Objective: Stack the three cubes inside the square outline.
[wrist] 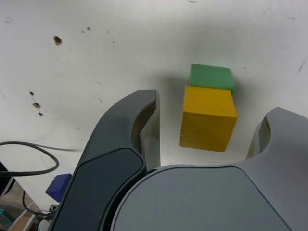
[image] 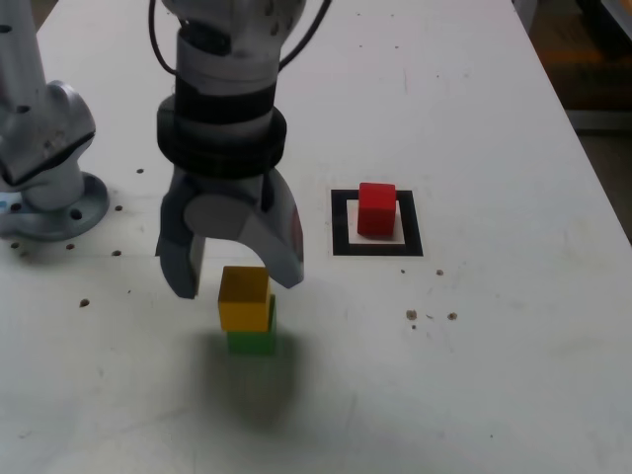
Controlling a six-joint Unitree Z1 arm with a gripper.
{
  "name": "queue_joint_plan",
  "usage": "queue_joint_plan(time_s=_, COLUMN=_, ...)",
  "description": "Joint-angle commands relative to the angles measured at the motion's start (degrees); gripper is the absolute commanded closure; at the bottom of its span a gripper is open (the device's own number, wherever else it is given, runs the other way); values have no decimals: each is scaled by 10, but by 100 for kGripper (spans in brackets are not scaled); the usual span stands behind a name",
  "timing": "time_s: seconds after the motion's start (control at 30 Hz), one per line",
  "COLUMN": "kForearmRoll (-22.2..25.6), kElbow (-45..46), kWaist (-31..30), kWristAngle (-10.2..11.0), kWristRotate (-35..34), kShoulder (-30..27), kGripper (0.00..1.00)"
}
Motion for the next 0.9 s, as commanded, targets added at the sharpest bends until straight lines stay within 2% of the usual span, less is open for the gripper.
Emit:
queue_joint_plan(time_s=0.0, kForearmRoll=-5, kElbow=-2, kWaist=-3, kWristAngle=-1, kWristRotate=1, kShoulder=5, kGripper=24)
queue_joint_plan(time_s=0.27, kForearmRoll=-18, kElbow=7, kWaist=-7, kWristAngle=-4, kWristRotate=1, kShoulder=19, kGripper=22)
queue_joint_plan(time_s=0.77, kForearmRoll=-78, kElbow=35, kWaist=-16, kWristAngle=-10, kWristRotate=13, kShoulder=42, kGripper=19)
queue_joint_plan(time_s=0.87, kForearmRoll=-83, kElbow=38, kWaist=-17, kWristAngle=-10, kWristRotate=15, kShoulder=45, kGripper=22)
